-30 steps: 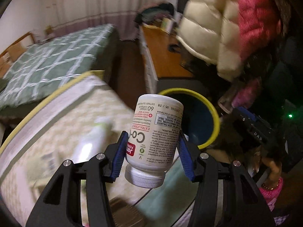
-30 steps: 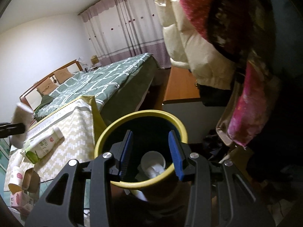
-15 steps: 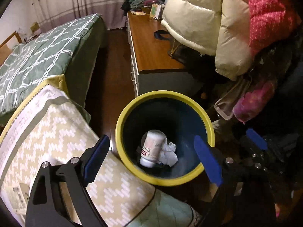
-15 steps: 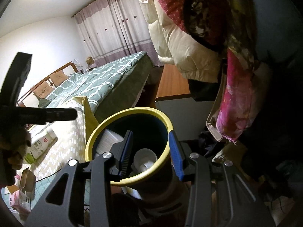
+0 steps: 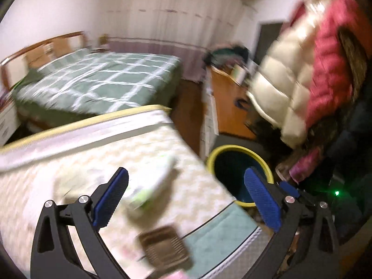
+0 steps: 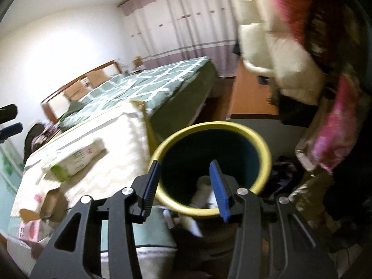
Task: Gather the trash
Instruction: 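Grasp the brown plastic tray with the right gripper and lift it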
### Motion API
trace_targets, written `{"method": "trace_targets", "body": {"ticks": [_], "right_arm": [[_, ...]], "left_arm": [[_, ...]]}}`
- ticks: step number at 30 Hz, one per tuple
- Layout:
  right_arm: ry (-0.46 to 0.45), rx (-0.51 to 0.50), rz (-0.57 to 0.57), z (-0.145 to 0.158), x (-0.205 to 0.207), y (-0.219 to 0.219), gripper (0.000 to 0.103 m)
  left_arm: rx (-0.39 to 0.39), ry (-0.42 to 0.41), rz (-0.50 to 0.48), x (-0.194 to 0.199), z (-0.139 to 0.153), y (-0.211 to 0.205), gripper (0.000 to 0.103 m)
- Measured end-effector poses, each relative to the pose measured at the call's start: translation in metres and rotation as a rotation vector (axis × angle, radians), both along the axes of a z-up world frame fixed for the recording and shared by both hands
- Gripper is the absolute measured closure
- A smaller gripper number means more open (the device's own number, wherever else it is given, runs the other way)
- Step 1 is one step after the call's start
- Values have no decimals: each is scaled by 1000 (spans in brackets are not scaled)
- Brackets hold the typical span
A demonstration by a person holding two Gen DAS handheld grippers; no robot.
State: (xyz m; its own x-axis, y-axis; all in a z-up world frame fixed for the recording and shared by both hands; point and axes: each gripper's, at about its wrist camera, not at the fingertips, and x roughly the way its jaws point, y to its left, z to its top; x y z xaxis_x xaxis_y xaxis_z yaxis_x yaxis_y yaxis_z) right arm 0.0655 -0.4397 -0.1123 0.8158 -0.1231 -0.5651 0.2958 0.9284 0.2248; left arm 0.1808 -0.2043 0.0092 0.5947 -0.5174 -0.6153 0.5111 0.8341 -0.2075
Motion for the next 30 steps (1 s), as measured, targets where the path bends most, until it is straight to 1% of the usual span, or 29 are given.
{"method": "trace_targets", "body": {"ticks": [2, 4, 8, 12, 15, 19, 23, 25, 27, 30], "right_arm": [[6, -1, 62, 1, 7, 23, 60], [14, -8, 111, 1, 13, 44, 60], [37, -22, 214, 0, 27, 86, 60], [51, -23, 298, 0, 36, 124, 60], [74, -31, 344, -4, 42, 147, 60], [113, -41, 374, -12, 52, 165, 60], [154, -48, 396, -20, 62, 175, 61], [172, -56, 394, -24, 68, 179, 65], [191, -59, 391, -28, 73, 181, 75], [205, -43, 395, -32, 76, 180, 85]], "left_arm": [[-25, -6, 61, -8, 0, 34, 5], [-32, -24, 146, -22, -4, 74, 5], [3, -54, 299, -47, -16, 137, 5], [30, -78, 413, -69, -25, 185, 5], [38, -91, 461, -79, -29, 210, 5], [53, -112, 493, -88, -35, 219, 5], [51, -107, 484, -90, -42, 216, 5], [51, -100, 479, -92, -46, 213, 5], [46, -91, 471, -91, -48, 210, 5], [42, -77, 456, -89, -54, 208, 5]]}}
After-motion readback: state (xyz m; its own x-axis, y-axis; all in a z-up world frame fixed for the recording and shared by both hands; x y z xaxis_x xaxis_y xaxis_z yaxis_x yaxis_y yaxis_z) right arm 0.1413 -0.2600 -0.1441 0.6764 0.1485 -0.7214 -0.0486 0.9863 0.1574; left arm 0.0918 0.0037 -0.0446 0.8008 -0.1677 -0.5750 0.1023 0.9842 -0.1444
